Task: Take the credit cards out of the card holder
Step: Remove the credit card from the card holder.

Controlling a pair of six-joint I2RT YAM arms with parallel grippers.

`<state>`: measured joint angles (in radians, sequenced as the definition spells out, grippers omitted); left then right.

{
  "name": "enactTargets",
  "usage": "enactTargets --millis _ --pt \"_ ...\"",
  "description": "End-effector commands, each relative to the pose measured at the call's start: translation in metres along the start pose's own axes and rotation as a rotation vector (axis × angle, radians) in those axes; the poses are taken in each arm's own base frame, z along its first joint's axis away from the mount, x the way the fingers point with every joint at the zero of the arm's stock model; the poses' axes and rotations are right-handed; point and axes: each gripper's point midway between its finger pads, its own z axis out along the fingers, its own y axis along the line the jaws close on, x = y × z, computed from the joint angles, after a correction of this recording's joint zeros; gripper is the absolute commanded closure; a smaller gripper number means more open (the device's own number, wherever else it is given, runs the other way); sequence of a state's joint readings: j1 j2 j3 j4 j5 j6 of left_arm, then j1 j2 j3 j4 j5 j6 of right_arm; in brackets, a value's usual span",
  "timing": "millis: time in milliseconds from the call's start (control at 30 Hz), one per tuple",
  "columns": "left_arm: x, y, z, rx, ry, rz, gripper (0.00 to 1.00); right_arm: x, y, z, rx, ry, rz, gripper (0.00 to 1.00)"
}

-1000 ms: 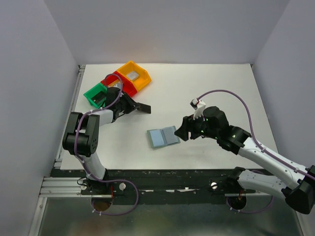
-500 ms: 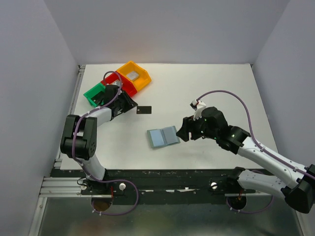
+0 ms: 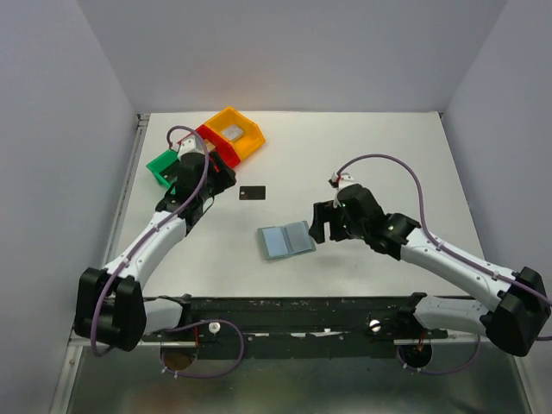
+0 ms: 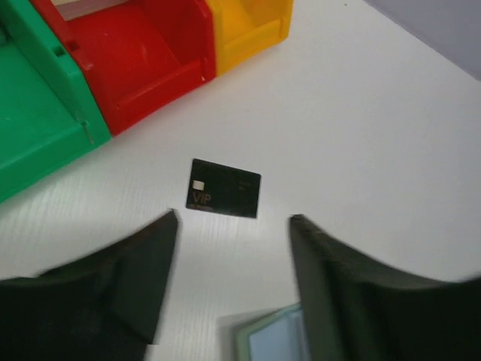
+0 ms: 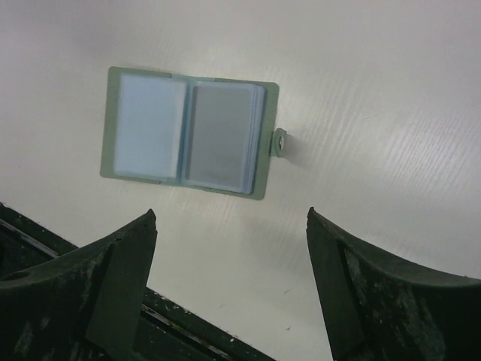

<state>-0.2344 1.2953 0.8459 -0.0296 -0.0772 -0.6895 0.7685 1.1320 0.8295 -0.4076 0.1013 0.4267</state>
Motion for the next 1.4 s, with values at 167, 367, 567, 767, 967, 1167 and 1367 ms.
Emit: enactTargets --millis 167,367,567,767,967,1167,1367 --pt "0.081 -0.028 -0.058 0.094 0.135 -0.123 0.01 0.013 -0.011 0.04 0.004 0.092 0.103 0.21" --pt "0.103 -0.061 -0.084 0.205 0.136 0.025 0.02 0.031 -0.018 0.07 0.001 0.203 0.12 0.3" --pt "0.136 -0.074 -0.085 0.257 0.204 0.017 0.07 0.04 -0.029 0.088 0.037 0.262 0.149 0.32" --pt "0.148 -0.082 -0.087 0.308 0.223 0.027 0.09 0.046 -0.039 0.102 0.059 0.304 0.164 0.43" --pt "0.147 -0.084 -0.088 0.319 0.209 0.042 0.11 0.05 -0.046 0.108 0.064 0.322 0.192 0.47" --pt "0.146 -0.086 -0.089 0.33 0.204 0.045 0.11 0.051 -0.044 0.115 0.049 0.329 0.199 0.54" --pt "0.143 -0.086 -0.086 0.313 0.189 0.028 0.14 0.054 -0.037 0.118 0.01 0.344 0.216 0.72"
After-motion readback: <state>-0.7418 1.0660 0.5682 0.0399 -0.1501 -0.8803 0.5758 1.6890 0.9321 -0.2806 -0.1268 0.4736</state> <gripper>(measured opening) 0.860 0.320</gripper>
